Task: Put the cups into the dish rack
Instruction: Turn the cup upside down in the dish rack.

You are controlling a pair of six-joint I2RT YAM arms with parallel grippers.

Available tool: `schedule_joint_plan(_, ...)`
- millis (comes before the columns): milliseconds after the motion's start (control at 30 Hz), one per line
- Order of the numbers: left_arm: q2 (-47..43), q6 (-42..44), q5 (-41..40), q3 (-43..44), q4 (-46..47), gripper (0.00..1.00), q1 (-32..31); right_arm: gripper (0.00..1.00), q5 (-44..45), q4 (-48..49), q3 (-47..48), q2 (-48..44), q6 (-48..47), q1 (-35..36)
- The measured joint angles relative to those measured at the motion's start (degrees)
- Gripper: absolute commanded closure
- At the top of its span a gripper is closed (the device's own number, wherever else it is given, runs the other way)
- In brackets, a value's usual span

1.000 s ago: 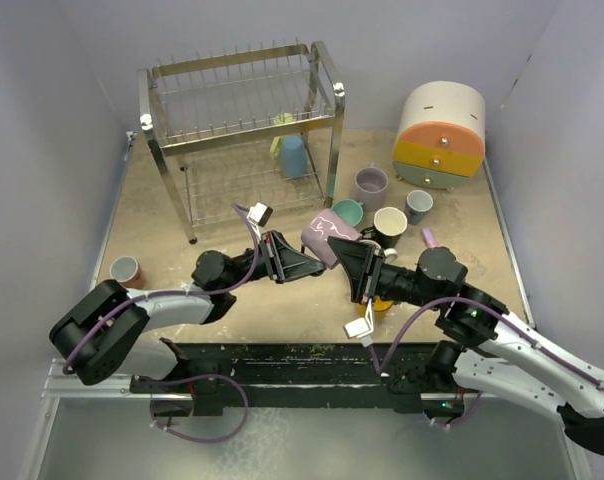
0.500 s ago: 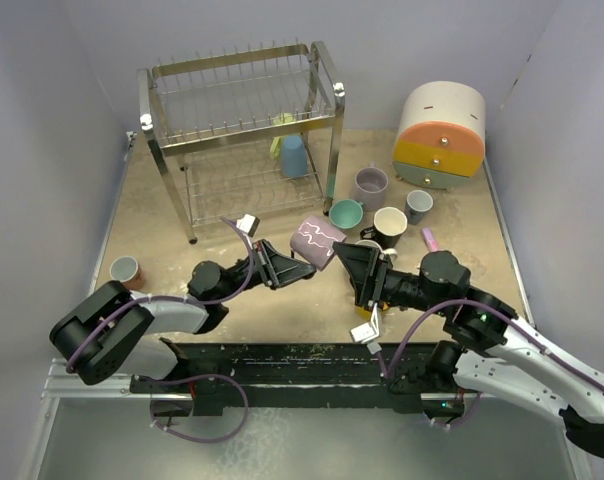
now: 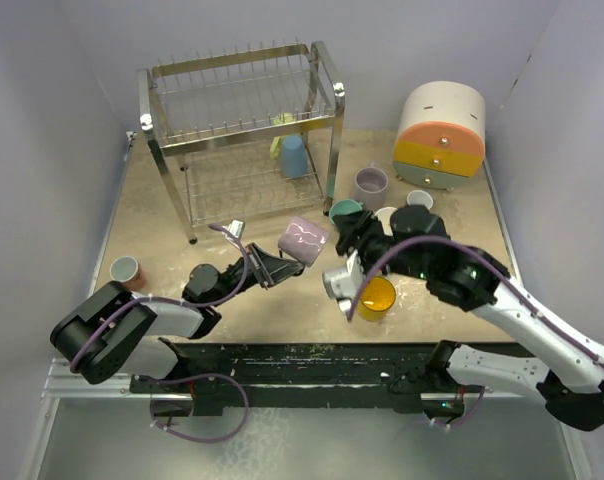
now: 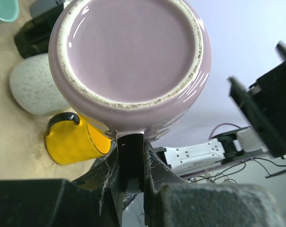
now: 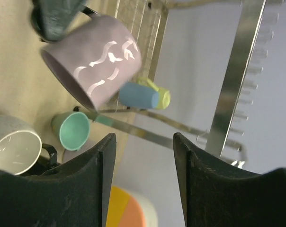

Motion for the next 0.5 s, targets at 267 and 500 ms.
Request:
schedule_joint_plan(267,-0.11,4.28,-0.83,-0.55,-1.22,1.00,3.17,0.48,-6.21,-15.76,24.68,19.06,15.76,-18.78)
schedule_joint_plan(500,-5.35,9.94,-1.57,-0.55,-9.92,1.00,3.89,0.46,-14.88,-25.22,35.54,31.52,24.87,-29.92)
